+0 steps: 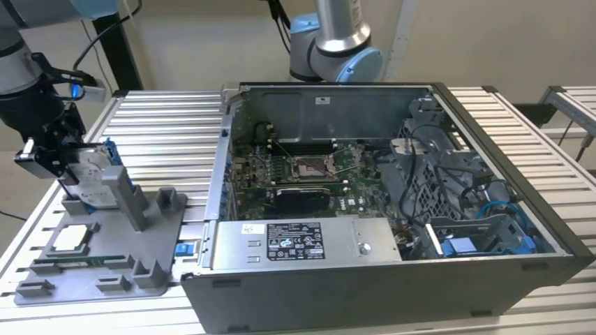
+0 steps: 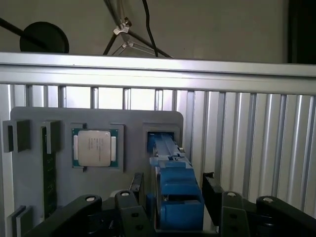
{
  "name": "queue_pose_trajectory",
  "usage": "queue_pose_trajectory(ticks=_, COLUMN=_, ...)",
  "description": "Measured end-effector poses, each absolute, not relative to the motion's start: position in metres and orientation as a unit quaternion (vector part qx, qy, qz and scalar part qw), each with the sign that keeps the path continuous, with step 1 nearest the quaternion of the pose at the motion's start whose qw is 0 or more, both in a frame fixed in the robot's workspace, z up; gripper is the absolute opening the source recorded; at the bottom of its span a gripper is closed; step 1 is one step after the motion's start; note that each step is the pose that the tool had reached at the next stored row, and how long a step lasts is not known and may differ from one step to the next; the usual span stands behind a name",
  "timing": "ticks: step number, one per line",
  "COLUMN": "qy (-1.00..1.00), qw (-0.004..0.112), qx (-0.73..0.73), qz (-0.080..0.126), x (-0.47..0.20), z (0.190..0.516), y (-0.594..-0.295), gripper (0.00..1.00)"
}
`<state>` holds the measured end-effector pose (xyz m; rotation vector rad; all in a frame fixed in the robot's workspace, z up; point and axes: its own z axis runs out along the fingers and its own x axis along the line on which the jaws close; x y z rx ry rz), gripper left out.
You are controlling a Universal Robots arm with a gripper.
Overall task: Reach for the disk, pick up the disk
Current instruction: 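Pick up the disk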
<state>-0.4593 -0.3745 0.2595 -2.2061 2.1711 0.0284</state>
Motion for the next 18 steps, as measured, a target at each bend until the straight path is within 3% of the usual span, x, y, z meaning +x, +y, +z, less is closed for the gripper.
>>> queue_pose_trajectory(ticks=1, qy=0.701, qw=0.023, qx=-0.713, qz=0.009, x=-0.4592, z=0.2595, y=-0.3745, gripper=0.0)
queue_pose_trajectory(ticks=18, qy=0.701, qw=0.023, qx=-0.713, qz=0.009, x=-0.4584, z=0.2595, y=-0.3745, gripper=0.0)
